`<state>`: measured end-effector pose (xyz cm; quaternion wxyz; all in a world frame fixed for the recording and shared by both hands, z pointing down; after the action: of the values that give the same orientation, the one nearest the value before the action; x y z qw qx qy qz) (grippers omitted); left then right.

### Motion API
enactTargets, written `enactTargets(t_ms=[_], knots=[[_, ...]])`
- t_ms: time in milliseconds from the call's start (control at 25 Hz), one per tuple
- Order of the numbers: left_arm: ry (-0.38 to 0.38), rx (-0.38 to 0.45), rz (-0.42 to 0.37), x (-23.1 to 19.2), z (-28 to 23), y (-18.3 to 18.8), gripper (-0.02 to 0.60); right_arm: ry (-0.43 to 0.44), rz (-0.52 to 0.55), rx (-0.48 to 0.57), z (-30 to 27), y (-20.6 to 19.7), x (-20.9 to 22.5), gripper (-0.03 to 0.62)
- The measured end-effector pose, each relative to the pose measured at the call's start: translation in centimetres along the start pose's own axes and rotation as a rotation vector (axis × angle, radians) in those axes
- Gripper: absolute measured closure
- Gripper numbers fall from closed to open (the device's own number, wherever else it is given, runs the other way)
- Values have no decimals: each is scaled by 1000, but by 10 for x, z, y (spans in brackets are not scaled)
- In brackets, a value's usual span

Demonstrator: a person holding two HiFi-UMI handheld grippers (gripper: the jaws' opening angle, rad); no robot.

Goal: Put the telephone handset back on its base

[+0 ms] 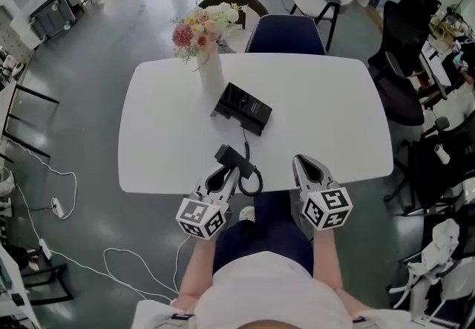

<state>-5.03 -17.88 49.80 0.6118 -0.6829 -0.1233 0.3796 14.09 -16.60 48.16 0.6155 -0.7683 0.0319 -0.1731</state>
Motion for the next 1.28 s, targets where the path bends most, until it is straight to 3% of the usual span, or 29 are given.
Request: enactTargets(t_ms=[200, 400, 520, 1280], knots=[[13, 8, 2, -2, -12, 1, 503, 33, -6, 0, -14, 4, 5, 554], [40, 45, 95, -10, -33, 5, 503, 63, -9, -7, -35, 9, 13, 554], [44, 60, 96, -12, -47, 8, 503, 87, -6, -12, -46, 14, 19, 554], [128, 99, 274, -53, -106, -8, 503, 112, -7, -73, -103, 18, 52, 554]])
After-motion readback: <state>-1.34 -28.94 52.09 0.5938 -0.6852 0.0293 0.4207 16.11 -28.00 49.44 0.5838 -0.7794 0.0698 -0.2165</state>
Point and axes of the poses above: the fingertips, and each gripper's own axes: z backward along the fingers, x to its right, y out of its top, the point moved 2 cm from there along z, backward along the fingers, and after that the axes turned 11 degrees about x, right-handed, at the moved point
